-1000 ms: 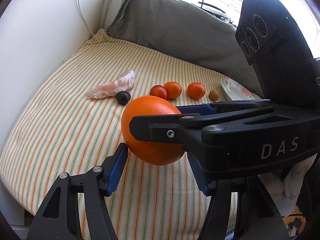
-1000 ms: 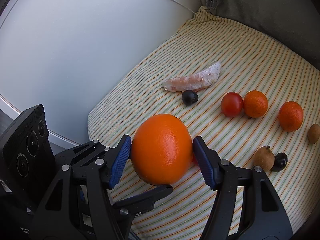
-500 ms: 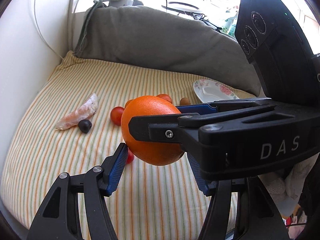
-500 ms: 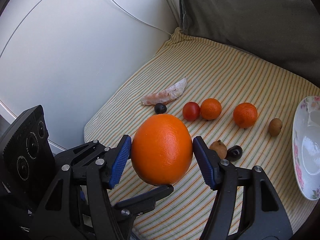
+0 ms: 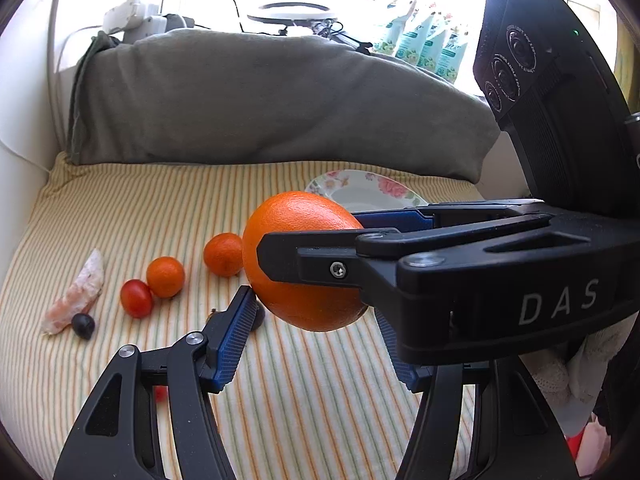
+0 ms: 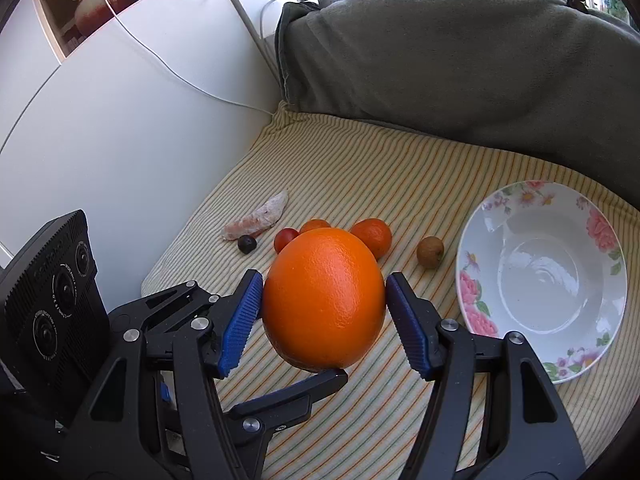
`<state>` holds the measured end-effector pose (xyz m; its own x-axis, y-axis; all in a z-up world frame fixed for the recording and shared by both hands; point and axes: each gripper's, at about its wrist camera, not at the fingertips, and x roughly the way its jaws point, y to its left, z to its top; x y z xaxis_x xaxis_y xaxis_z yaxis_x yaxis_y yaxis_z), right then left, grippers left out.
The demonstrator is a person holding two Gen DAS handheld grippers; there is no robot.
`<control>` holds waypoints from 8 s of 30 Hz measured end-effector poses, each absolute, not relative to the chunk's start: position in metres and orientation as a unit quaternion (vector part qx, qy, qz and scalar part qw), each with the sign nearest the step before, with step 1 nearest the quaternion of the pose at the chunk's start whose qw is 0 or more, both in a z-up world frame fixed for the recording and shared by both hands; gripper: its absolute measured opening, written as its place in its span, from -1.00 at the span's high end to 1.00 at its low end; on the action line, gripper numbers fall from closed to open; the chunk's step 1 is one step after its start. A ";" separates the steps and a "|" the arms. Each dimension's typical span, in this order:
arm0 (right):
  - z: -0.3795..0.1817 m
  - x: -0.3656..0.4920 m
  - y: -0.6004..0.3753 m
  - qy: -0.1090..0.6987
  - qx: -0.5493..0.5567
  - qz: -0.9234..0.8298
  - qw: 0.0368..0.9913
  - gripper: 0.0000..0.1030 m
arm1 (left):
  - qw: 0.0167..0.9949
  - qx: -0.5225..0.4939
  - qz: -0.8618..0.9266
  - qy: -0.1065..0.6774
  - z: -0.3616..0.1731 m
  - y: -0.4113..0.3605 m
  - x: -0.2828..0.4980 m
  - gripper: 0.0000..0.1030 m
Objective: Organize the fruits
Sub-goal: 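Carry the orange with the right tool onto the floral plate and release, then withdraw the right tool from the plate toward the wrapped pink item, then close the right tool on the plastic-wrapped pink item, then carry the wrapped pink item with the right tool onto the plate beside the orange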
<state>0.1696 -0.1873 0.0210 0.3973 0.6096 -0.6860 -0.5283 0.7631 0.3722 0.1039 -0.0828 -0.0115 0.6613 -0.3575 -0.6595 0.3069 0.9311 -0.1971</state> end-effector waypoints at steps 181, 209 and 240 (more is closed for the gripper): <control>-0.036 0.281 -0.044 0.527 0.111 0.371 0.757 0.38 | 0.913 -0.138 -0.055 0.380 -0.025 0.102 0.121 0.37; -0.004 0.267 -0.232 0.496 0.166 0.307 0.795 0.38 | 0.913 -0.090 -0.155 0.367 -0.004 -0.030 0.159 0.36; -0.027 0.307 -0.309 0.497 0.191 0.233 0.814 0.38 | 0.889 -0.054 -0.224 0.395 -0.020 -0.111 0.188 0.39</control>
